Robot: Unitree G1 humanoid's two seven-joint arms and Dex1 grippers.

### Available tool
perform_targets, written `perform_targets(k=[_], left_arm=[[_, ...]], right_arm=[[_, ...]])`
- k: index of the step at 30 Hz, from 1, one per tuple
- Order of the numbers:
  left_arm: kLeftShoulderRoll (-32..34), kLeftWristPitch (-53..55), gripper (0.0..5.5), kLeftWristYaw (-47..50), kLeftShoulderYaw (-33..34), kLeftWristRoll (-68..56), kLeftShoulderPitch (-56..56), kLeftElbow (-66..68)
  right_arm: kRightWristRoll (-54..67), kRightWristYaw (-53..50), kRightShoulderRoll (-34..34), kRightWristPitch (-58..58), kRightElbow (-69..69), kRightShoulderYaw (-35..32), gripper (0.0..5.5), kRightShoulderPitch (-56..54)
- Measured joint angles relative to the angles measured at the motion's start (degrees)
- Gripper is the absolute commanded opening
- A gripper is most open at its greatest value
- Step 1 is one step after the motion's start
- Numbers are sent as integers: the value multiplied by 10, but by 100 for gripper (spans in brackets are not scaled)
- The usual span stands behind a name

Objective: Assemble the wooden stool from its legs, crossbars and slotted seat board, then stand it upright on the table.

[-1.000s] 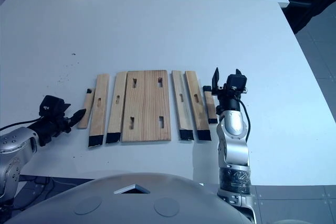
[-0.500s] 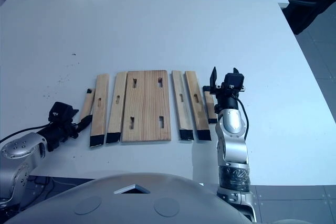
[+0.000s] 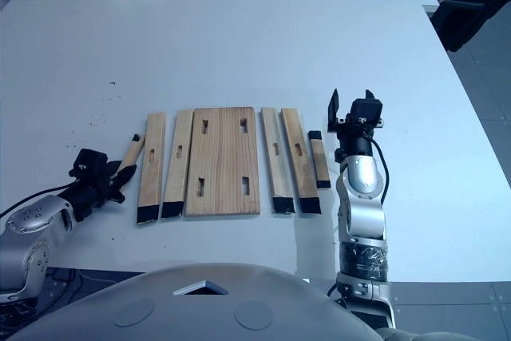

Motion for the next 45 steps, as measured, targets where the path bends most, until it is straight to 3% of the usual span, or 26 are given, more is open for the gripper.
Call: perform_targets(k=[8,18,27,30,36,40,45], left_arm=[[-1,3,131,-1,23,-17,-36,48],[-45,-7,131,54,97,-61,-189,97],[-54,-34,131,-9,110,-208,-311,-2],[-47,-37,131,-48,94,-270,-371,-25],[-65,-59,131,-95,-7,-303,-427,-51],[-65,-85,131,-131,-73,-256,-407,-27],[-67,-112,131,-151,-78,-254,-411,-19]], right_arm=[[3,5,-7,1,7,-6,334,-18],[22,36,-52,13,24,-40,334,-86],[132,207,-141,45,1,-45,334,-148],[249,301,-176,122,-47,-44,334,-181],[447,483,-277,287,-62,-45,334,-251],[498,568,-330,345,-37,-38,334,-323],[520,637,-354,379,-43,-19,334,-325]])
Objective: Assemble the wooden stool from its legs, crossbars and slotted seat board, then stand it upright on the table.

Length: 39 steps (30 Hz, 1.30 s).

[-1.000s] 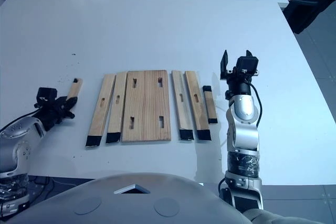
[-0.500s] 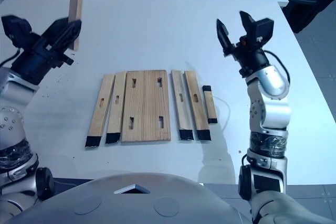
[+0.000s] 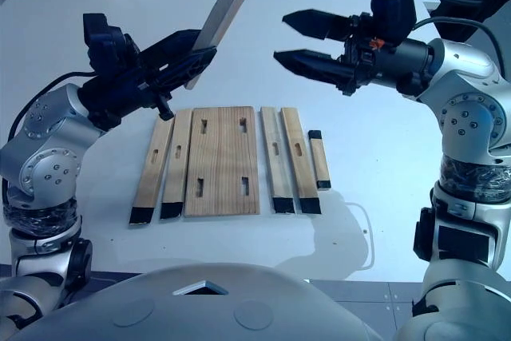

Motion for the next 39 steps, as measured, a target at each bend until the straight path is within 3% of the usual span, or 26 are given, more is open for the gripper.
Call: perform_targets(k=[9,19,31,39], left_arm=[[6,-10,131,-43,-22,-5,-4,8],[6,67,131,-35,8,-181,-28,3],[6,63,131,-37,-32,-169,-16,-15],[6,63,131,-37,-41,-158,-16,-15]], right_arm=[[2,13,-1,13,-32,10,334,24],[93,-32,32,43,-41,-22,334,7],[105,-56,53,45,-53,13,334,-31],[97,-46,53,43,-54,28,208,-44]])
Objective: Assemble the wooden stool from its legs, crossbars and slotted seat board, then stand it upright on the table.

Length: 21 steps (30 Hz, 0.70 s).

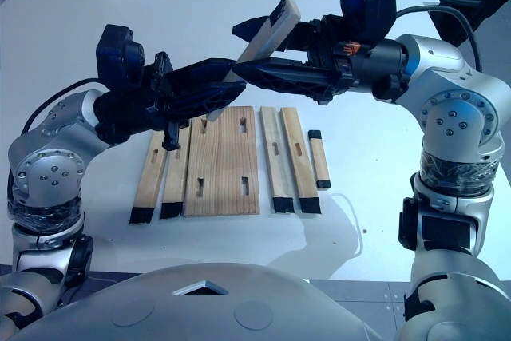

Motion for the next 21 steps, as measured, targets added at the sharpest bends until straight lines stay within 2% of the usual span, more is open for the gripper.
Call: perform_targets(k=[5,17,18,21], left_arm=[[0,0,131,-5,-3,0,-1,0],[10,0,131,-29,-12,27,-7,13],[11,0,167,-32,-14,34,-9,15],[21,-12,216,-42,-28,70,-12,29]], right_arm=[[-9,8,-6,0,0,2,142,0],[-43,40,-34,-12,0,18,139,0],[-48,42,-36,-13,0,19,139,0],[-63,45,-43,-15,-1,21,130,0]])
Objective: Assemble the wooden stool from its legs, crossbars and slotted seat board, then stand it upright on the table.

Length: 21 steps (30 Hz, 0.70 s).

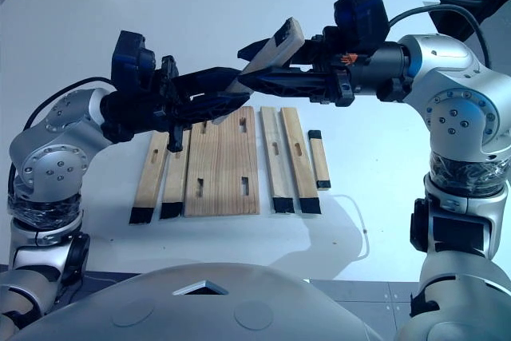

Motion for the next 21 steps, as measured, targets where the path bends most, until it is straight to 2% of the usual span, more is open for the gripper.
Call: perform_targets(k=[3,4,10,16,21], left_arm=[[8,-12,272,-5,-21,50,2,13],[9,-16,275,-4,-25,64,2,18],[25,-27,277,-10,-9,90,22,46],[26,-67,277,21,35,131,59,73],[2,-94,277,51,36,156,102,69]], right_arm=[[-12,0,0,-7,-1,0,130,0],[-19,0,0,-11,-1,0,130,0],[-146,39,-34,-108,36,26,130,1],[-311,113,-73,-290,155,79,130,50],[-362,162,-68,-399,241,106,130,83]])
